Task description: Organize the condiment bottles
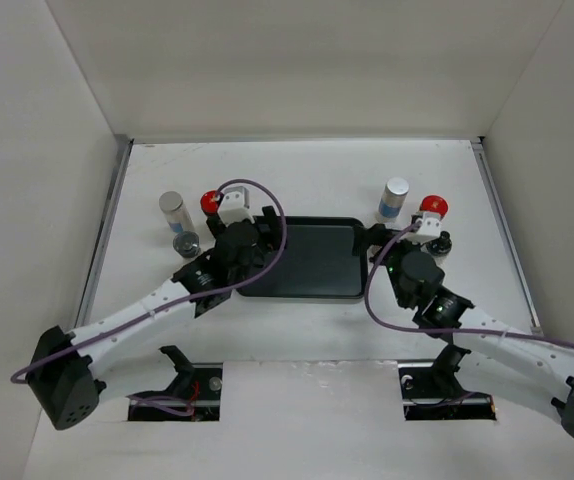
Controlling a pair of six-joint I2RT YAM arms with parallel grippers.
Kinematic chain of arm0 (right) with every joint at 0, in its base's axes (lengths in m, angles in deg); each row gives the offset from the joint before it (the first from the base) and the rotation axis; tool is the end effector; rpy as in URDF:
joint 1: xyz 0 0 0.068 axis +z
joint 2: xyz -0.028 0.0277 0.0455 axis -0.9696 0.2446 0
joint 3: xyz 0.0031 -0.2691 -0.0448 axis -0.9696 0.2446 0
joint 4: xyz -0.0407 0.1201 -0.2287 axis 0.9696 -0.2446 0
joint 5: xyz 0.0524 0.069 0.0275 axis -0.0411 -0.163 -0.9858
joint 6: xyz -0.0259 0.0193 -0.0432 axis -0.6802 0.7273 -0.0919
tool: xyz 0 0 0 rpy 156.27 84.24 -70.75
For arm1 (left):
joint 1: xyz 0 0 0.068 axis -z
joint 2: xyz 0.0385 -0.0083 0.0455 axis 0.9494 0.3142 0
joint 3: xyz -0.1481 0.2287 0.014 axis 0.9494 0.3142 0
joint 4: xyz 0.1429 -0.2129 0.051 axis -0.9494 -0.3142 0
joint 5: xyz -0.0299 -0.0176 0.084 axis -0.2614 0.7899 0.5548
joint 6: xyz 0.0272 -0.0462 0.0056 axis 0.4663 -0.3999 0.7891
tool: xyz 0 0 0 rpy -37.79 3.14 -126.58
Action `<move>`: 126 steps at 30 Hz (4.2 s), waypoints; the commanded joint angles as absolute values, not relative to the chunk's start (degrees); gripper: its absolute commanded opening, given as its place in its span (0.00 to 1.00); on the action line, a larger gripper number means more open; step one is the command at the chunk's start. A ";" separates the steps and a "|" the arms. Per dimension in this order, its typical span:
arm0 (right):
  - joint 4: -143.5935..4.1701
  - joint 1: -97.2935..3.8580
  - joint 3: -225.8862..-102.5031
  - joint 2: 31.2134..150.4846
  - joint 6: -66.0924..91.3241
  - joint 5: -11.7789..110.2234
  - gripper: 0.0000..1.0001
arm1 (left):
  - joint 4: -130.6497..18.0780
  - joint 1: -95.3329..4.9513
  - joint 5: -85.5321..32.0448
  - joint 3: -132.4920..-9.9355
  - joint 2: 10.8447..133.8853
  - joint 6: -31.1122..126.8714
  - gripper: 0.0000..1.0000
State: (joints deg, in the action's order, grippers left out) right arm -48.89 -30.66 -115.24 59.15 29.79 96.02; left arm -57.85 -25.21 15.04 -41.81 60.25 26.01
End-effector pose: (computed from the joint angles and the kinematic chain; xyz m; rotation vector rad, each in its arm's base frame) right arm 0.1561 0.1252 0.2703 0.2310 1.6011 0.3841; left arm 0.1859 -0.1671 0.2842 -0.1767 1.8709 -0.4027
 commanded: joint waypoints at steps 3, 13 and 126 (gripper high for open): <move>-43.90 -26.59 -113.70 60.65 28.65 95.89 1.00 | -68.13 -26.82 23.69 -41.06 47.70 27.73 1.00; -39.15 -20.70 -111.59 62.85 29.79 90.27 0.67 | -79.66 -34.46 43.20 -41.76 34.58 31.60 1.00; -34.40 -26.40 -109.21 68.83 34.45 83.67 1.00 | -53.03 -53.98 8.50 -53.54 86.26 33.97 0.64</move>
State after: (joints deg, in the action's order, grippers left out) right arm -37.59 -25.41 -109.01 69.47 33.70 84.15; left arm -55.67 -54.00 8.65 -51.93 87.20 34.58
